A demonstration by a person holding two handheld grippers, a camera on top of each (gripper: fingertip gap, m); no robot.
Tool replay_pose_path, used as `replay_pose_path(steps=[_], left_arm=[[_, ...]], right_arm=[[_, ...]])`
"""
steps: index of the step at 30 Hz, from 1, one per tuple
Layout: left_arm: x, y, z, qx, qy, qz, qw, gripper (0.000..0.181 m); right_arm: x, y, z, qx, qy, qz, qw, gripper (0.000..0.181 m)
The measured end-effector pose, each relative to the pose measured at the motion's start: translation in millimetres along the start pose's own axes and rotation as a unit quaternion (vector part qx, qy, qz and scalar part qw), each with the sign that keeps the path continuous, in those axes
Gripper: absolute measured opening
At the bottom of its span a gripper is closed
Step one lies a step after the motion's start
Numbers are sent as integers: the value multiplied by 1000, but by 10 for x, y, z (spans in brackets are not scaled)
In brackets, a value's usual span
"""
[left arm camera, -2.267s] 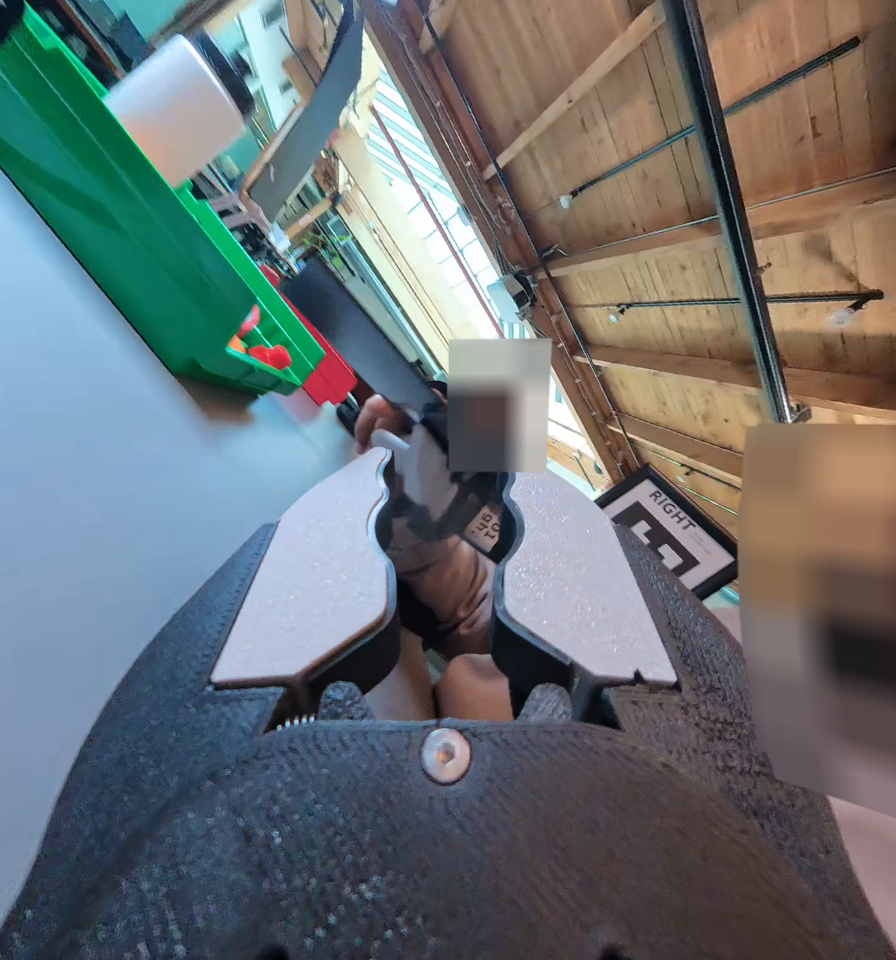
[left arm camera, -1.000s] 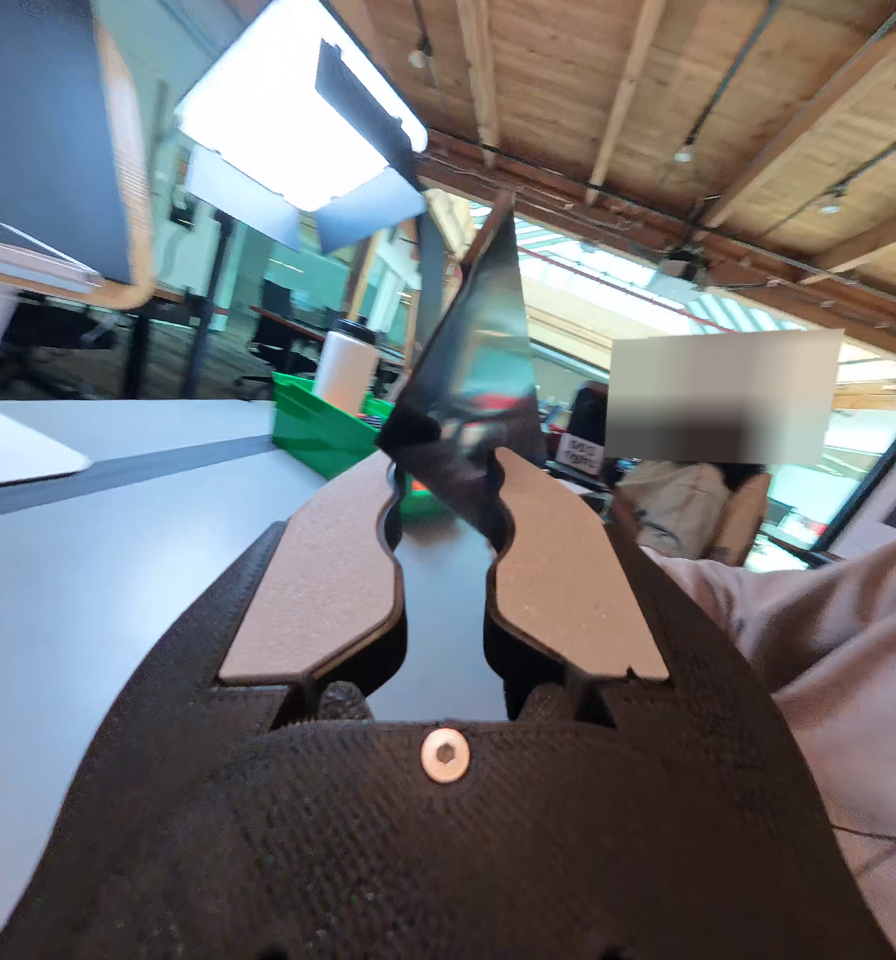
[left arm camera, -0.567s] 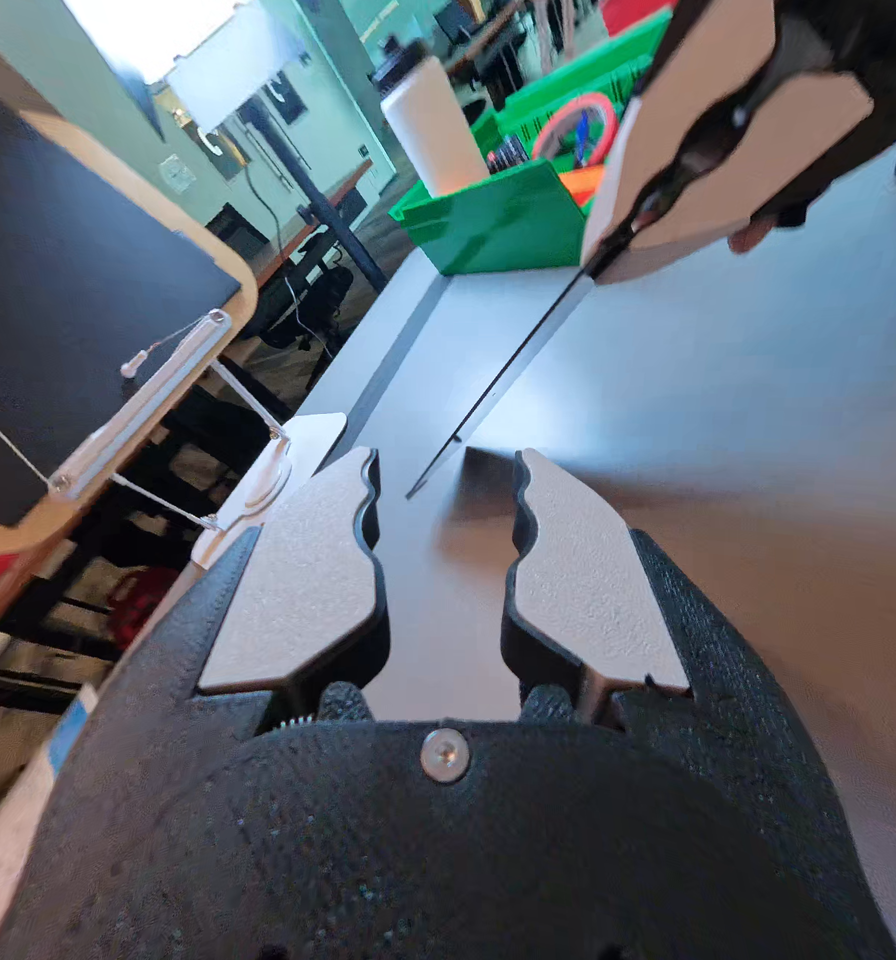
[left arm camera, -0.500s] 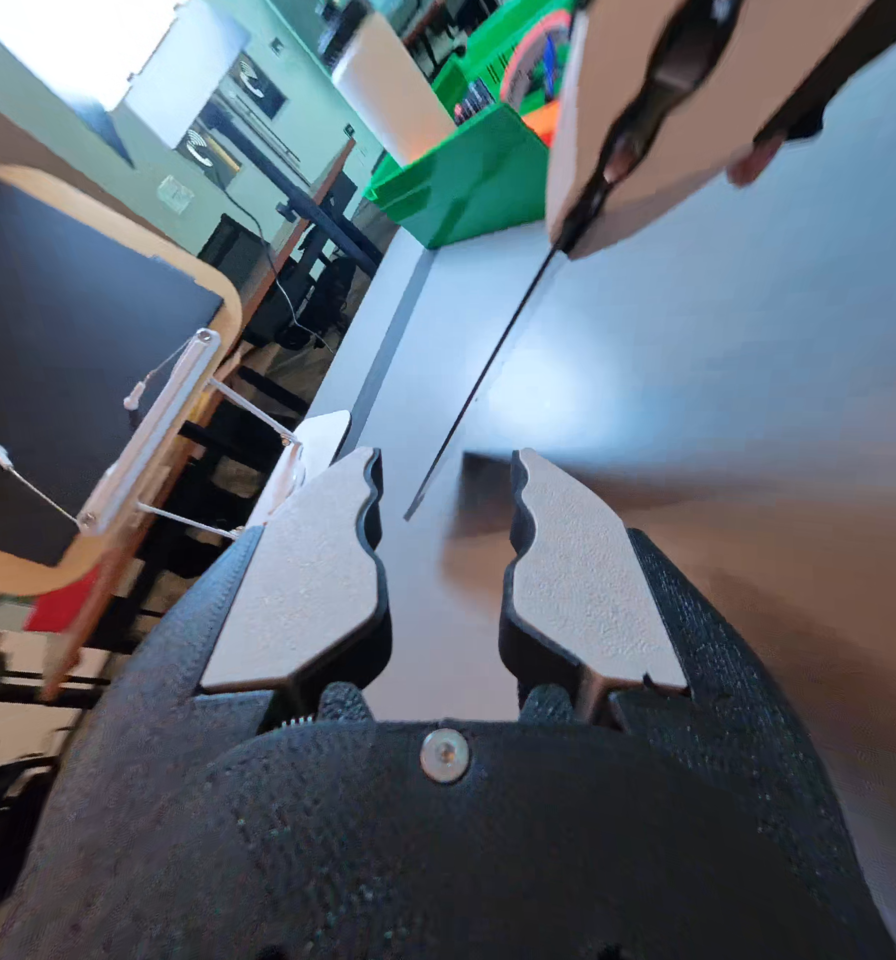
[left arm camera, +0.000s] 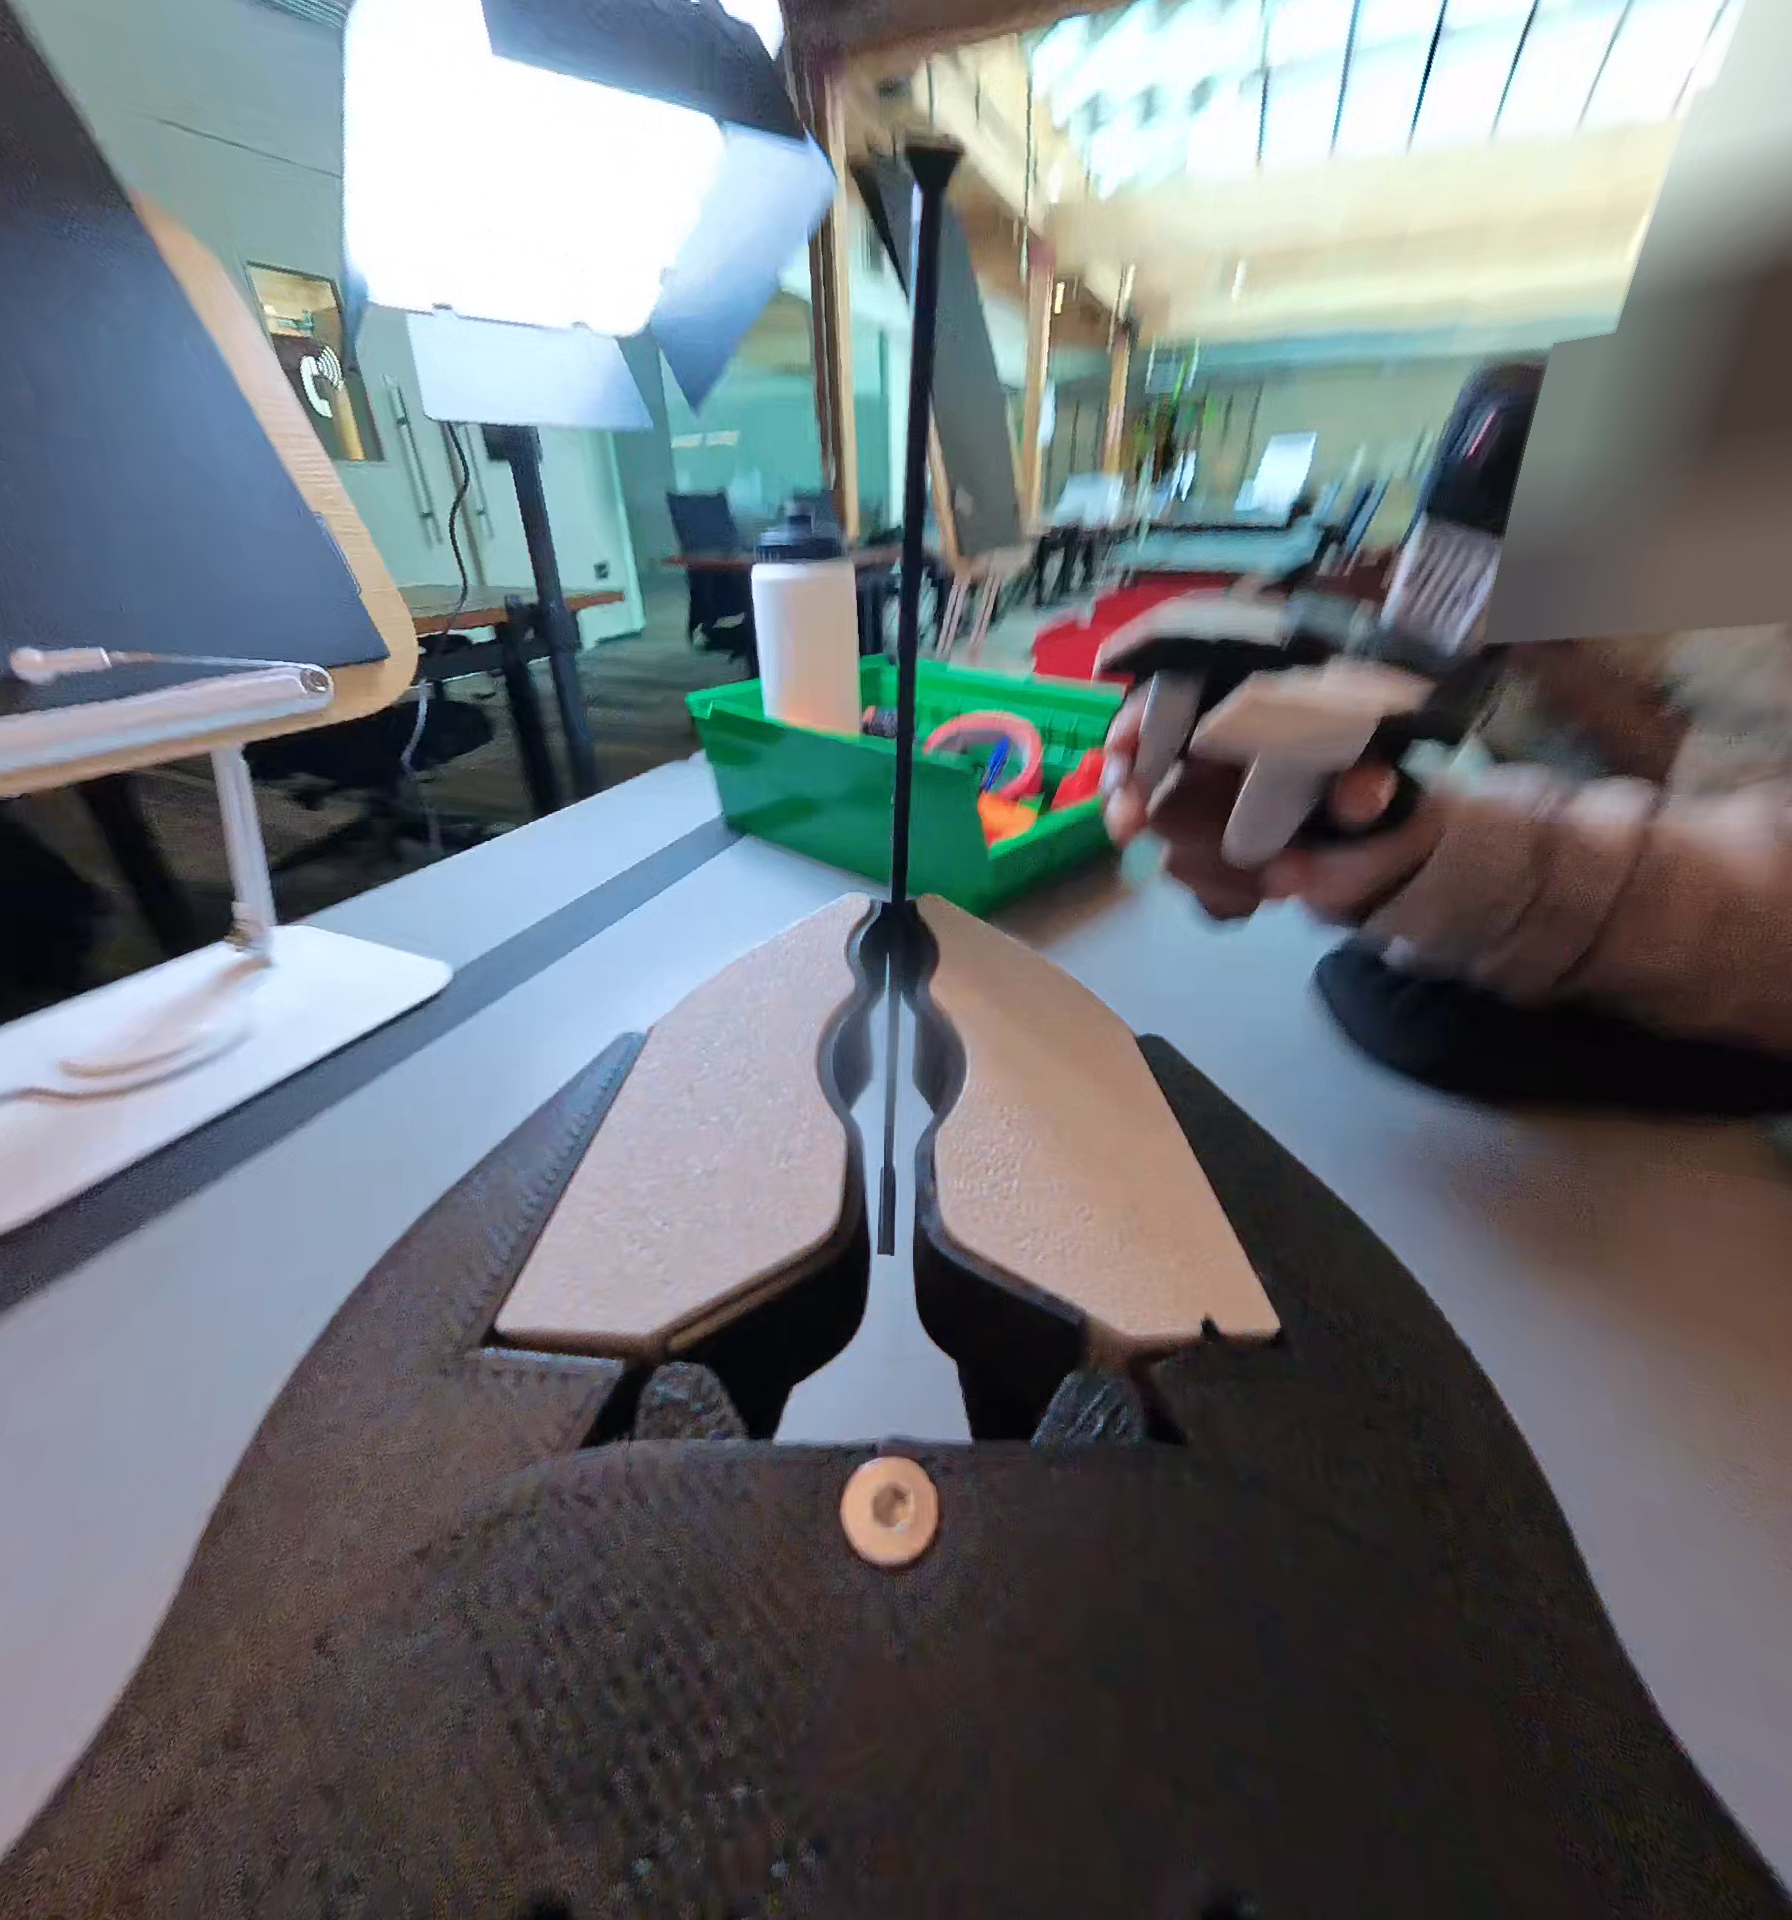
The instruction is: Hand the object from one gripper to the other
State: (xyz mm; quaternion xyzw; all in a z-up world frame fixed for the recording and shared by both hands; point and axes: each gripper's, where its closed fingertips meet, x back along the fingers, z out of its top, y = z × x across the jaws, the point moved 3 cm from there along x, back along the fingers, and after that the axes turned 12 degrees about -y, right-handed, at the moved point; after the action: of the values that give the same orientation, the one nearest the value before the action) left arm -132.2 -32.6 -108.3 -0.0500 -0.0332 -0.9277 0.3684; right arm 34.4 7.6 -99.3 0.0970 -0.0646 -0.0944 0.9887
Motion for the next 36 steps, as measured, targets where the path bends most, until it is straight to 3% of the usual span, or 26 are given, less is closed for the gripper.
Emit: replay_pose_path(steps=[4, 8, 10, 13, 15, 18, 22, 24, 26, 28, 30, 32, 34, 36], left_arm=[[223, -192, 170, 173, 132, -85, 972, 2], [245, -114, 204, 249, 186, -205, 928, 1], [181, 33, 185, 237, 174, -244, 924, 1], [88, 258, 150, 201, 151, -275, 928, 1], [45, 357, 129, 194, 133, -295, 926, 2], [-9, 305, 94, 217, 112, -283, 928, 7], [-148, 57, -97, 274, 54, -189, 941, 29], [-174, 36, -118, 311, 52, -195, 929, 39], [-199, 77, -108, 339, 54, -215, 914, 48], [-208, 135, -66, 367, 68, -239, 896, 52], [-226, 173, -44, 389, 73, -247, 885, 54], [-226, 138, -54, 409, 81, -235, 878, 48], [-204, 77, -100, 415, 77, -222, 879, 27], [-205, 11, -188, 396, 46, -197, 896, 6]], right_arm=[[-170, -9, -233, -158, -7, 97, 983, 42], [-364, -265, -295, -256, 3, 174, 951, 48], [-427, -456, -246, -248, 3, 203, 947, 48], [-448, -801, -150, -155, -9, 227, 961, 39], [-435, -885, -105, -87, -4, 185, 979, 7], [-441, -757, -151, -25, -38, 92, 995, 4], [-378, -387, -216, 78, -68, -60, 993, 2], [-321, -250, -202, 171, -75, -153, 970, 2], [-271, -183, -171, 279, -83, -225, 930, 2], [-259, -175, -153, 405, -88, -288, 863, 2], [-303, -259, -173, 500, -82, -299, 808, 1], [-374, -409, -220, 547, -71, -280, 786, 2], [-435, -503, -246, 564, -67, -277, 775, 2], [-453, -496, -237, 535, -68, -261, 800, 9]])
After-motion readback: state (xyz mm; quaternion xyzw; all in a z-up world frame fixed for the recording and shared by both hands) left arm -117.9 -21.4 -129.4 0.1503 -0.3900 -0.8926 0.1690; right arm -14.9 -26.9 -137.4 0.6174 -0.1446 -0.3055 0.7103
